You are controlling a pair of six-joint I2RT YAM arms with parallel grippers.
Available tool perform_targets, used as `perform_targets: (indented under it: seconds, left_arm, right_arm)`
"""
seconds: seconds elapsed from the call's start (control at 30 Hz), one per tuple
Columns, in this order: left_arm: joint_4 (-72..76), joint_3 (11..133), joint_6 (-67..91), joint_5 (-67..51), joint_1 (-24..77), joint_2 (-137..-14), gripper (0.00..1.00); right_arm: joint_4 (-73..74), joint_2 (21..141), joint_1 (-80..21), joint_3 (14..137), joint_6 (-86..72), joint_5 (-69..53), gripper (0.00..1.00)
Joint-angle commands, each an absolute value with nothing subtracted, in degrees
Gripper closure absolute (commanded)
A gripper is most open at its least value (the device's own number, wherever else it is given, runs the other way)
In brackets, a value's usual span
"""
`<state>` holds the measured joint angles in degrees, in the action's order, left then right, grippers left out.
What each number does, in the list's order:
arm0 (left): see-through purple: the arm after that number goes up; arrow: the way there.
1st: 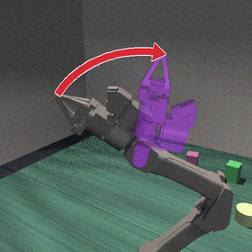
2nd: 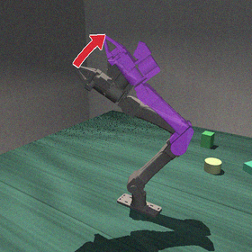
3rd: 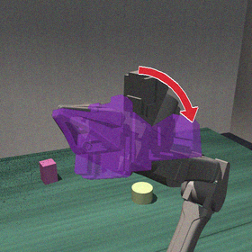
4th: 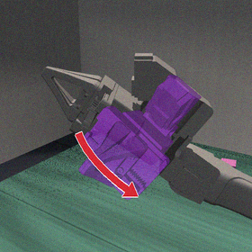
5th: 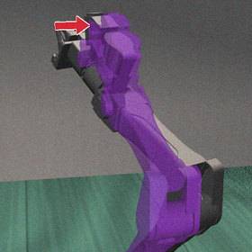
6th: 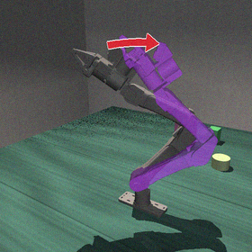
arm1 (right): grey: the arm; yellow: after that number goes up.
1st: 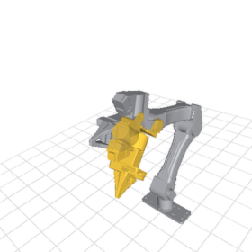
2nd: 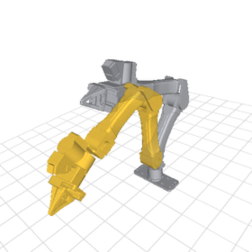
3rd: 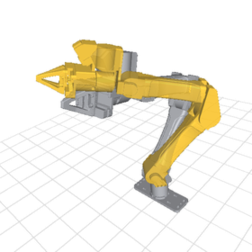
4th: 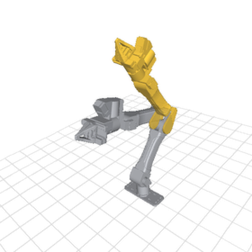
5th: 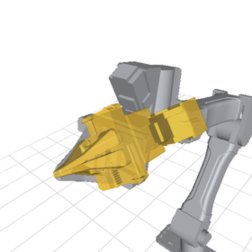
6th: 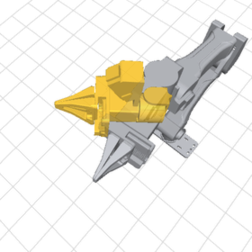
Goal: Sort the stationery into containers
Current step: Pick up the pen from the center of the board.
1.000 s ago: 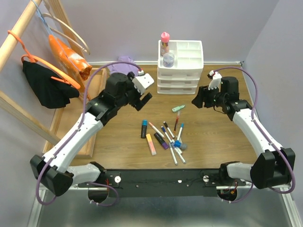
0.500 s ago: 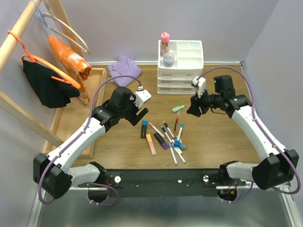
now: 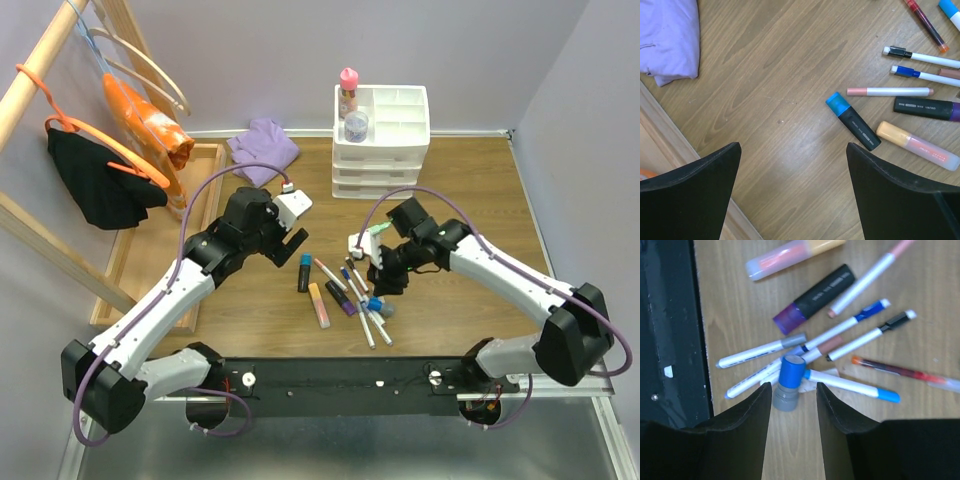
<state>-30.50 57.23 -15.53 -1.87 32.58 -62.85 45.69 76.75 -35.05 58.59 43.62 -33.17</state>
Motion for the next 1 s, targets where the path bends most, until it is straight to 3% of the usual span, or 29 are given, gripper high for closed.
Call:
perform_targets:
  seconds: [0.0,0.23,0.5,0.8,0.97]
  left_arm:
    - [-28.7,55.2,-14.2,-0.4,32.3,-60.9,0.05]
    - [-30.2,52.0,-13.9,-0.4,32.3,-59.8,0.03]
    - [-29.4,50.5,-11.9,1.5,32.4,-60.1,0.03]
    - [-28.5,50.0,-13.3,2.6,32.3,-59.9,0.03]
    - [-27.3,50.3,-13.9,3.8,32.0,-60.7,0.03]
  right_arm:
    - [42.1,79.4,-40.3,56.7,44.6,-30.3,0.51]
    - [39.1,83.7,-40.9,58.0,42.3,-28.5,0.5]
    - [28.4,89.5,-40.9,62.7,26.5,-23.2,0.49]
    - [43.9,91.1,-41.0,66.1,40.6,-26.4,0.48]
    - [49.5,86.4,-41.0,61.4,44.1,-28.9,0.38]
